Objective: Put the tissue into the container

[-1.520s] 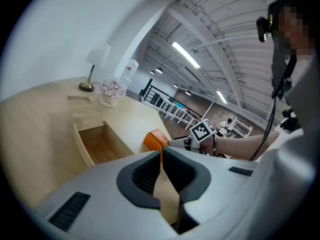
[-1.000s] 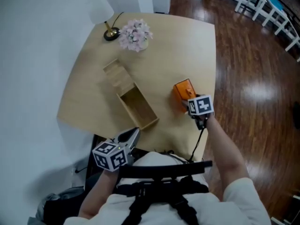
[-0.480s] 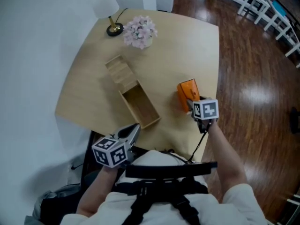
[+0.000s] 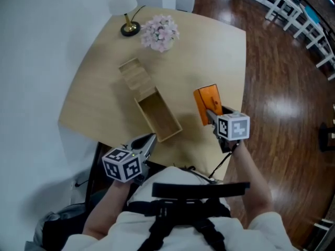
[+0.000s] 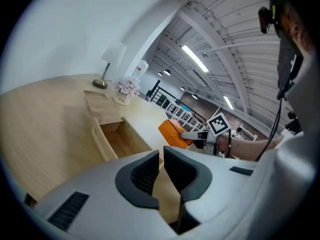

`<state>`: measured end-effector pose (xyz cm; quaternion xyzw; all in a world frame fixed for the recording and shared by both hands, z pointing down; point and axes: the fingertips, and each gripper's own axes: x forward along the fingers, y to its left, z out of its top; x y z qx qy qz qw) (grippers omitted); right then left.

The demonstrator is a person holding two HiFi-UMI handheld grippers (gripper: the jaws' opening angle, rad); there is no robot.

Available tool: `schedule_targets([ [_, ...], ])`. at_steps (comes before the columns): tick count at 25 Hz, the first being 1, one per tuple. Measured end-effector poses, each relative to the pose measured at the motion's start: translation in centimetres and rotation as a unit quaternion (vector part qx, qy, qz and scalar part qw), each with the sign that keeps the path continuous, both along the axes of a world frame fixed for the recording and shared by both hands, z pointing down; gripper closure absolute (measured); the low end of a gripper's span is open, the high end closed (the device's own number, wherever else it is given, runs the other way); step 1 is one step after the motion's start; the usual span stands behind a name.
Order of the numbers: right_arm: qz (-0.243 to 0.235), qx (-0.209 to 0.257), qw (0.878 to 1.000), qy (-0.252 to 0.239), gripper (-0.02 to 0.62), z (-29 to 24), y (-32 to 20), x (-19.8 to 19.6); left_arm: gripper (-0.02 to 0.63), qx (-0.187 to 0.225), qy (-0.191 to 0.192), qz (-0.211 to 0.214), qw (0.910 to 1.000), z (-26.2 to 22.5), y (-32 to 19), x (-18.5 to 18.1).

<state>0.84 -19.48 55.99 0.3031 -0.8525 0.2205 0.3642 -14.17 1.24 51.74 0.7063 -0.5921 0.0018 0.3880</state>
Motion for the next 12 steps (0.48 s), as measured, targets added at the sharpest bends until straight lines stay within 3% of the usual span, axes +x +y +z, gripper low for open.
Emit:
schedule_targets([
  [12, -0.036, 0.010, 0.999, -0.015, 0.334, -2.4, 3.5, -4.6, 0.578, -0.002, 0.006, -0.003, 1.0000, 0.9, 1.4, -2.4],
])
